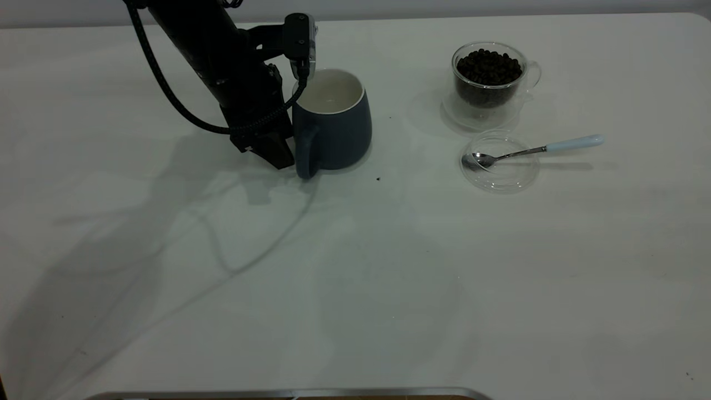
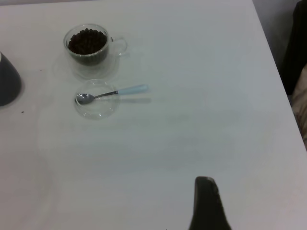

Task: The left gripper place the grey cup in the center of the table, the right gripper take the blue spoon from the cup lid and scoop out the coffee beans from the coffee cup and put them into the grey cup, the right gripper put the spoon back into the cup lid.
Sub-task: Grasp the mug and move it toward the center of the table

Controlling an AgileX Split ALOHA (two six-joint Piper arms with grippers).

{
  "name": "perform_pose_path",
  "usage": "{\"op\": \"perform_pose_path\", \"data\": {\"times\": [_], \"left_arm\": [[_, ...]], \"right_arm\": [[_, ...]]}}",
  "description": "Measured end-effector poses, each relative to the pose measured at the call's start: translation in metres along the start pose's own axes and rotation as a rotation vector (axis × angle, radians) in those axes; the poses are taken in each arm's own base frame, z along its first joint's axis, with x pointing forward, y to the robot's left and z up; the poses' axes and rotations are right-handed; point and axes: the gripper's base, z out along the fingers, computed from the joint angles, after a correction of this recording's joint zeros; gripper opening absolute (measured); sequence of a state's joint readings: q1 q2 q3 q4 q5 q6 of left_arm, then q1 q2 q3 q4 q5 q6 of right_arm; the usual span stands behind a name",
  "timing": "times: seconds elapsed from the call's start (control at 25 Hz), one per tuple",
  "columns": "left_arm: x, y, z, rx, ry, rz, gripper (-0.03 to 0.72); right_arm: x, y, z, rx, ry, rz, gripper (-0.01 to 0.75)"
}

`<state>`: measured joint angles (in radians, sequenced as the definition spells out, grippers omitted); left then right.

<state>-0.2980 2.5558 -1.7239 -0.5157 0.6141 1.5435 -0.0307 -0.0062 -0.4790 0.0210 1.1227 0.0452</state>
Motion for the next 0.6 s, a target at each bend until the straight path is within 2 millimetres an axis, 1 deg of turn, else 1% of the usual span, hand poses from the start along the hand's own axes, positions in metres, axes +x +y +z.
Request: {"op": "perform_pose_path", "data": {"times": [0.2, 0.32, 0.4, 0.48, 0.6], "left_arm": [[0.000, 0.000, 0.000, -0.001, 0.000, 0.013, 0.565], [0.001, 0.001, -0.001, -0.003, 0.004, -0.019, 0.565], [0.004, 0.002, -0.005, -0.002, 0.018, -0.041, 0.565], [0.010, 0.006, -0.015, -0.004, 0.031, -0.071, 0.565], [0.022, 0.014, -0.041, -0.015, 0.037, -0.117, 0.565]], "right_arm": [[0.000, 0.000, 0.000, 0.000, 0.000, 0.000, 0.548], [0.000, 0.000, 0.000, 0.000, 0.000, 0.000, 0.548], [0.000, 0.000, 0.000, 0.000, 0.000, 0.000, 0.548], [0.000, 0.000, 0.000, 0.000, 0.000, 0.000, 0.548], [0.000, 0.000, 0.000, 0.000, 0.000, 0.000, 0.548]]}}
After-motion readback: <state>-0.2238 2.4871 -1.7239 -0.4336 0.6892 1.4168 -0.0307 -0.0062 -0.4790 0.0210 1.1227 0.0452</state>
